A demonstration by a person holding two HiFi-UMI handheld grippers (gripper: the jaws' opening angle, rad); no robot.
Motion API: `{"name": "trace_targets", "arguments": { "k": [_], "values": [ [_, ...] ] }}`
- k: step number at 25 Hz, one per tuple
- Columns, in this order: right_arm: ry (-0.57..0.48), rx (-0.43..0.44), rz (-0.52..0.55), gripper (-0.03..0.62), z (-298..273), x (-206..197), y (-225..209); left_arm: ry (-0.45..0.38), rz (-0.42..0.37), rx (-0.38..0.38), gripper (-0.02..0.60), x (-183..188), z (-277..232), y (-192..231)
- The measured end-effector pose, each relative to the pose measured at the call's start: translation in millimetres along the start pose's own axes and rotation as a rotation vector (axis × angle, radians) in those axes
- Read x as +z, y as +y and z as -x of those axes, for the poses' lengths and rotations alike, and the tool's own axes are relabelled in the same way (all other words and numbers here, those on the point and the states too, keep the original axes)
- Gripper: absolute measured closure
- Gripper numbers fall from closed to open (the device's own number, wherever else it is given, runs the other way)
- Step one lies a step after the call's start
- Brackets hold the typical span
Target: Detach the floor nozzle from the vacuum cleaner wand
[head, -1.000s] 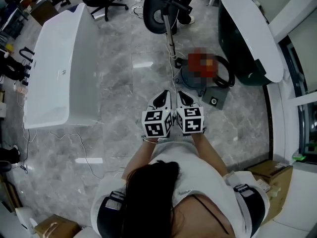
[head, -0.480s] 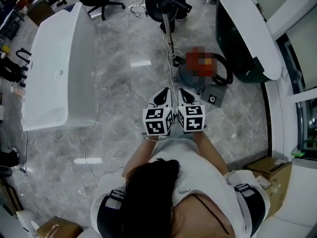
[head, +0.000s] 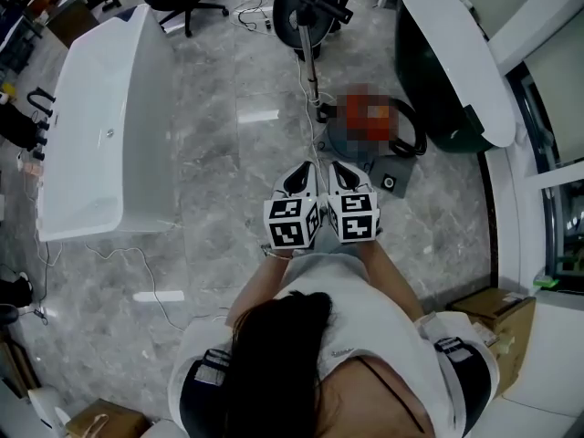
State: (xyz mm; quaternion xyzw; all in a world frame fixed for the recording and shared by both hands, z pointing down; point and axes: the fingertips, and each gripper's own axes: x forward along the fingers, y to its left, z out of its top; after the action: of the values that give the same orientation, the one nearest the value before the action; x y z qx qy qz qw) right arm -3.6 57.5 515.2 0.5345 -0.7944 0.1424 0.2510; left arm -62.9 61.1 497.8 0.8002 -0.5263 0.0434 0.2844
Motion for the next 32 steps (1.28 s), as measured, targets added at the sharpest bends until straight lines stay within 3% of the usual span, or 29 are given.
{"name": "trace_targets", "arguments": {
  "k": [14,27,32],
  "values": [
    [0.014,0.035,-0.017,0.579,-21,0,-18,0.013,-0.007,0.039,0.572,4,-22,0],
    [0.004,0.112,-0.016,0.579,-53,23,-33,0.017,0.008,0.093,0.572,21,-56,9],
    [-0.034,0.106,-0.012,0.579,-70,47,-51,-0.013,0.02,0.122,0.572,42,-75,17]
  ]
}}
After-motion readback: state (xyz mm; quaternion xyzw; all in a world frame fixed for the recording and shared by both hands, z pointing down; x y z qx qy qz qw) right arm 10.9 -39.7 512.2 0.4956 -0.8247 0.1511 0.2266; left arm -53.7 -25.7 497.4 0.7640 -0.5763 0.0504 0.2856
